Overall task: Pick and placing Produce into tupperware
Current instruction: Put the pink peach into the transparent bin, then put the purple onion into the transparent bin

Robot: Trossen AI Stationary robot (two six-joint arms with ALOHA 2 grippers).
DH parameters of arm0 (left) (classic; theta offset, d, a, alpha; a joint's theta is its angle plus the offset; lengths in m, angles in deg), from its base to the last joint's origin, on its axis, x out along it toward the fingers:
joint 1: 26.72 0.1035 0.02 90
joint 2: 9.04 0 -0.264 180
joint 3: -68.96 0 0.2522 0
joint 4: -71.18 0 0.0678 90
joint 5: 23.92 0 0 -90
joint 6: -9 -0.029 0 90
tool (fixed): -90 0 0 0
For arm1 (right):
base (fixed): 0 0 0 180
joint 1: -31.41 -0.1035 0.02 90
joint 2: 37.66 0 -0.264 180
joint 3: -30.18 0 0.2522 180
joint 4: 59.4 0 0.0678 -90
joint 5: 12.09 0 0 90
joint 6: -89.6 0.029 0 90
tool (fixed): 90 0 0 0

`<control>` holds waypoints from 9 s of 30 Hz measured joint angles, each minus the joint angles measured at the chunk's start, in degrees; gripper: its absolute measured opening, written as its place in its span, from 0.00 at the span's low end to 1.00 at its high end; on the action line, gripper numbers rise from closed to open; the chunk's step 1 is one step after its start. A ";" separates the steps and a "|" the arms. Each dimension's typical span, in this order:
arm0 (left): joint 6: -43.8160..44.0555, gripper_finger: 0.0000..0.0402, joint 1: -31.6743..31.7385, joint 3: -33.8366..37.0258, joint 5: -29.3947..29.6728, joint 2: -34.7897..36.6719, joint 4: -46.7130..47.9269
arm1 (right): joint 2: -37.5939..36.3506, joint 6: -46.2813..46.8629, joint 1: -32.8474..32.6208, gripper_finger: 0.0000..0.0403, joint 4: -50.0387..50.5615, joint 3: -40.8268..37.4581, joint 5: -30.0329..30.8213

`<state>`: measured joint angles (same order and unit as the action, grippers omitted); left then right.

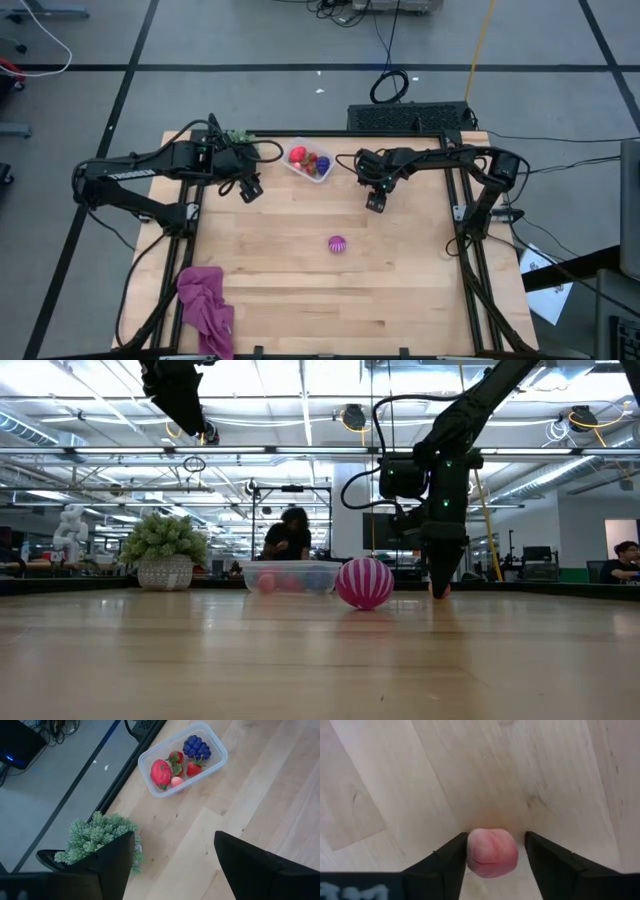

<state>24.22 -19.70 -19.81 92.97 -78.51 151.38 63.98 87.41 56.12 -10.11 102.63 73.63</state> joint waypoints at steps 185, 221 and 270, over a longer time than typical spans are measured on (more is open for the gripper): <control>-14.70 0.68 6.52 -0.37 9.01 3.02 -0.22 | 26.47 -10.83 1.81 0.24 1.76 52.23 -6.52; -13.86 0.68 6.52 -0.37 9.01 3.02 -0.20 | 26.43 -10.51 2.60 0.27 -1.08 47.37 -6.50; -13.06 0.68 6.42 -0.37 3.05 2.99 -0.13 | 10.20 -14.47 -0.72 0.47 10.37 51.39 4.49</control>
<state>11.15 -13.28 -20.18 96.02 -75.51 151.25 74.18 72.94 55.40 0.26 154.02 78.12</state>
